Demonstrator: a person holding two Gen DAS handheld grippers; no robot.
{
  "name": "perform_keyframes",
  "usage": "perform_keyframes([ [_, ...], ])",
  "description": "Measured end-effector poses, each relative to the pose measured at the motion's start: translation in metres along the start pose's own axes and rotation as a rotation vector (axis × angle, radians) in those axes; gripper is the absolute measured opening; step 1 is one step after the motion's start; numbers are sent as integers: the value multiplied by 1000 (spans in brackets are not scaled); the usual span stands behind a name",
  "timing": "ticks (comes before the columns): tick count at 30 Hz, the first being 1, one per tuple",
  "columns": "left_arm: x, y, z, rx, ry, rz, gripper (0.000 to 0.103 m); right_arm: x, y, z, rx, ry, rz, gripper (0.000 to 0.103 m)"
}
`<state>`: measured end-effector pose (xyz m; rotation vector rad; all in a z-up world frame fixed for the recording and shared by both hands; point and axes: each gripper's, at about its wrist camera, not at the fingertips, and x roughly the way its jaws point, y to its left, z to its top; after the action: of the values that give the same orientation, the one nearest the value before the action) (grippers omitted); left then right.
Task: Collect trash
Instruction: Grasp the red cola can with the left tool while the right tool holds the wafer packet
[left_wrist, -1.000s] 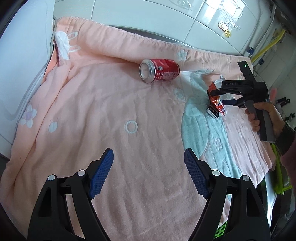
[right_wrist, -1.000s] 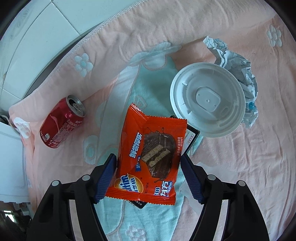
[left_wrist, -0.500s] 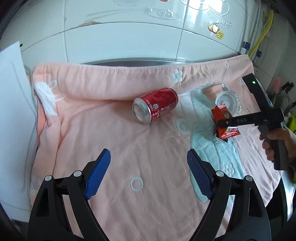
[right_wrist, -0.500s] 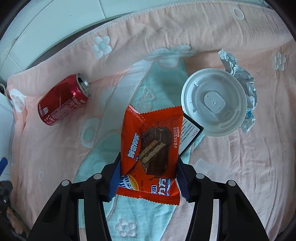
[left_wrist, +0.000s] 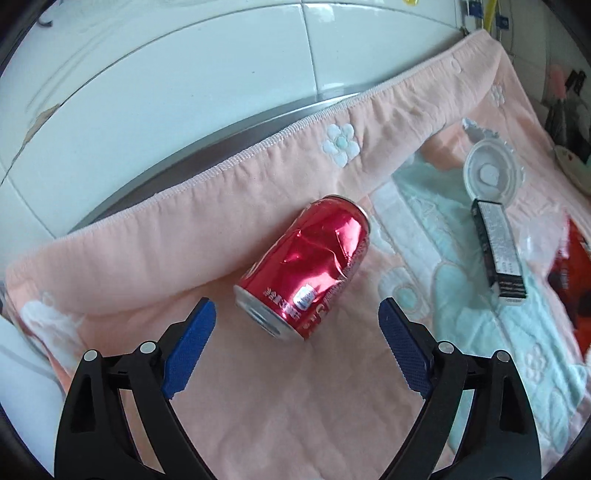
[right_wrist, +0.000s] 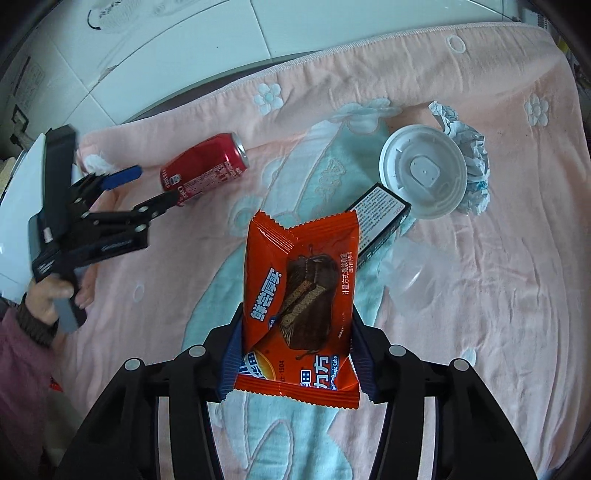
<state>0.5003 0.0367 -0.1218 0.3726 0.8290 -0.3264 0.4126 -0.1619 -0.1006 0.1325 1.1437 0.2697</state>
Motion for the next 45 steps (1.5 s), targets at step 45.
perform_keyframes([
  [45,-99,-22,-57,-134,24,-7,69,-97,7,-174,-68,-8,85,50],
])
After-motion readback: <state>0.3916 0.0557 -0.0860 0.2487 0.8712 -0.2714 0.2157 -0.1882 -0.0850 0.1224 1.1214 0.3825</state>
